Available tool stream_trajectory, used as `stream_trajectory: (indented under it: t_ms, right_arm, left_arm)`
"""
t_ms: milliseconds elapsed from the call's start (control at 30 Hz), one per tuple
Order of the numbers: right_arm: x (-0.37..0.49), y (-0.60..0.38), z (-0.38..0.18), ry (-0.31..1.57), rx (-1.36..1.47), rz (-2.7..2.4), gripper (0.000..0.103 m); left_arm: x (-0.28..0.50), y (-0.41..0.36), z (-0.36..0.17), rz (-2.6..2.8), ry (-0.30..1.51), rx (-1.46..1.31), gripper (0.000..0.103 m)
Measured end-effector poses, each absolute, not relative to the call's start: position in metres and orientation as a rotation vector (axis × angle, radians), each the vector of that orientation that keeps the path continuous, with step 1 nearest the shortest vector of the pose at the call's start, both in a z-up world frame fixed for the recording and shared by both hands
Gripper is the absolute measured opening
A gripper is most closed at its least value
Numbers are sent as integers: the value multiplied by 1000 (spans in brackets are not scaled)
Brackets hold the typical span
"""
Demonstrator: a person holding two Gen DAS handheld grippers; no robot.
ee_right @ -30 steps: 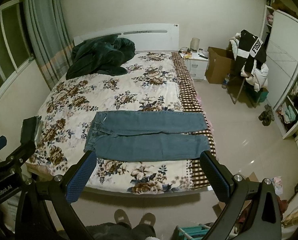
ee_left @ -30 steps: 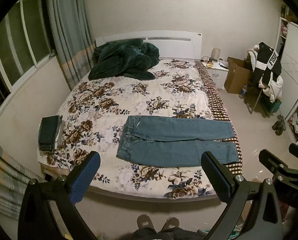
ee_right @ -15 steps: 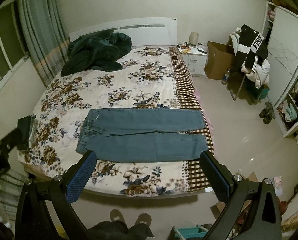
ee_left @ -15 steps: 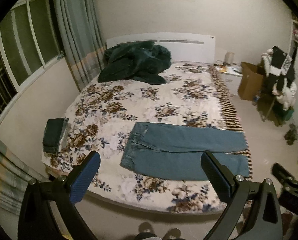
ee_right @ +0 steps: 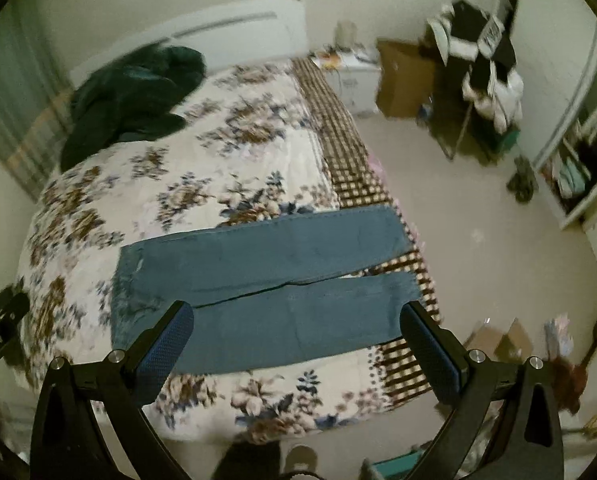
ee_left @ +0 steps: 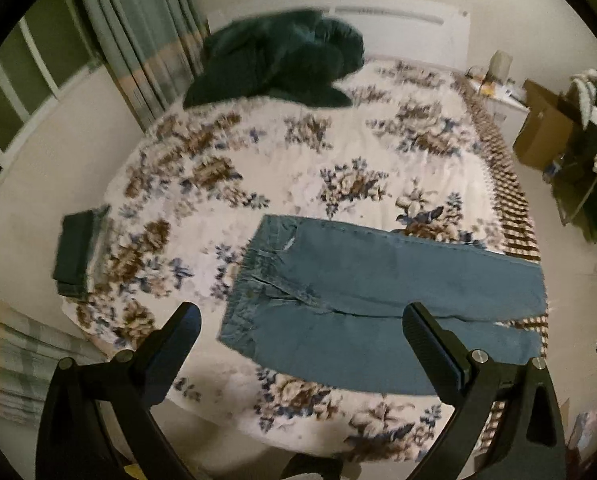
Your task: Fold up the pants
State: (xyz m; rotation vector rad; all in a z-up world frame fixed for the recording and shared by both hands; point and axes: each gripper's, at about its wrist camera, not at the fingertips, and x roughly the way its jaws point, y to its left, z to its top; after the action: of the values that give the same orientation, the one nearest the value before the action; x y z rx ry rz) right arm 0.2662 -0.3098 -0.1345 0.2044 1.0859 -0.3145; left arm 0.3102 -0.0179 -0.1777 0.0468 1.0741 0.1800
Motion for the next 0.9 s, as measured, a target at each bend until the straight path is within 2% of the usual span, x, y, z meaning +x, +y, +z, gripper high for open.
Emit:
stream_trajectory:
  t_ms: [200, 500, 633, 767, 900]
  right_arm:
    - [388, -349, -253, 1200, 365, -410, 103]
    - [504, -420, -424, 1282, 517, -597, 103]
    - [530, -452, -485, 1321, 544, -658, 103]
    - [554, -485, -543, 1369, 594, -704, 103]
    - [570, -514, -578, 1392, 656, -746, 103]
  left_arm:
    - [412, -4, -263, 225, 1195, -14, 103]
    - [538, 11, -431, 354, 1456, -291, 103]
    - [580, 24, -497, 462, 1507, -437, 103]
    - [617, 38, -541, 564, 1512, -493, 103]
    - [633, 44, -575, 610, 1563, -523, 97]
